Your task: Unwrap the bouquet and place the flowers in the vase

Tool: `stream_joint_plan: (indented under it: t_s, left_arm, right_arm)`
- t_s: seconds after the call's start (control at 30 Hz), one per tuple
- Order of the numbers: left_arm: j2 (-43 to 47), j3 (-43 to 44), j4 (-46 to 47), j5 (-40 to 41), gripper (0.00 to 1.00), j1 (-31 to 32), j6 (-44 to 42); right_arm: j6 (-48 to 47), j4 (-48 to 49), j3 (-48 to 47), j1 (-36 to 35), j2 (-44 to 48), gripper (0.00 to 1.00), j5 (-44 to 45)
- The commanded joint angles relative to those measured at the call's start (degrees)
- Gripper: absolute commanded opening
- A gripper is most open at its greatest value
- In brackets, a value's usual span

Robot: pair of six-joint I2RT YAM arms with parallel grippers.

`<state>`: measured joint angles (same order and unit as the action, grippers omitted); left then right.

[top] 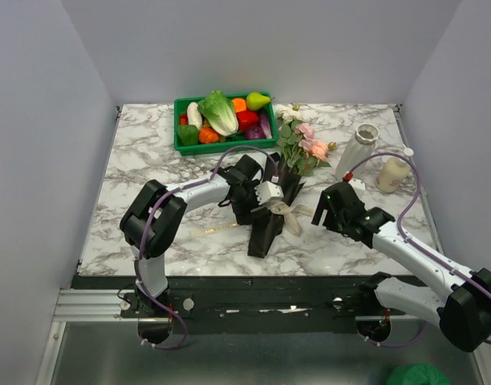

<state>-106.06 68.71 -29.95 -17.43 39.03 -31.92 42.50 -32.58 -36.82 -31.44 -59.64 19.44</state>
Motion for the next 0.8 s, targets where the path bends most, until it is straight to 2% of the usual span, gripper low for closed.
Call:
stream_joint_plan:
  t_s: [0.0,0.07,0.1,0.17,0.2,0.3,0.4,0.63,0.77]
  left_arm:
    - [-1.16,-1.21,4.55,4.32,0.68,0.44,-0.34]
    - [-1.34,-1.38,5.34,5.39,0.61,0.35,0.1]
    - [-1.25,-1.38,5.69,5.65,0.53,0.35,0.28]
    - [-0.82,-2.08,6.4,6.27,0.42,0.35,0.54]
    - [-0.21,-2.43,7.62,6.62,0.26,0.26,0.89]
    - [0.76,-2.61,7.72,7.76,0.0,0.09,2.82]
    - [2.08,-1.74,5.88,6.8,0.0,-0.53,4.85]
    - [8.41,0.63,-0.09,2.49,0.0,-1.93,6.87]
    - [9.91,4.15,-4.32,1.09,0.0,-2.11,7.22]
  right_arm:
    - [0.39,2.25,-1.15,-0.2,-1.36,0.88,2.53]
    - [0.3,3.39,-0.98,-0.29,-2.76,0.88,3.14]
    - [0.3,3.92,-0.89,-0.2,-3.2,0.88,3.49]
    - [0.3,5.68,-0.97,-0.2,-4.43,0.88,3.67]
    - [0.21,6.29,-0.97,-0.2,-5.83,0.87,3.67]
    - [-0.31,7.62,-2.38,-0.2,-9.86,0.86,3.06]
    - [0.04,8.14,-3.43,-0.2,-12.69,0.87,2.62]
    - [-5.93,18.94,-1.85,-0.29,-14.45,0.87,0.07]
    - [-11.12,17.38,-5.01,-0.2,-20.76,0.87,1.29]
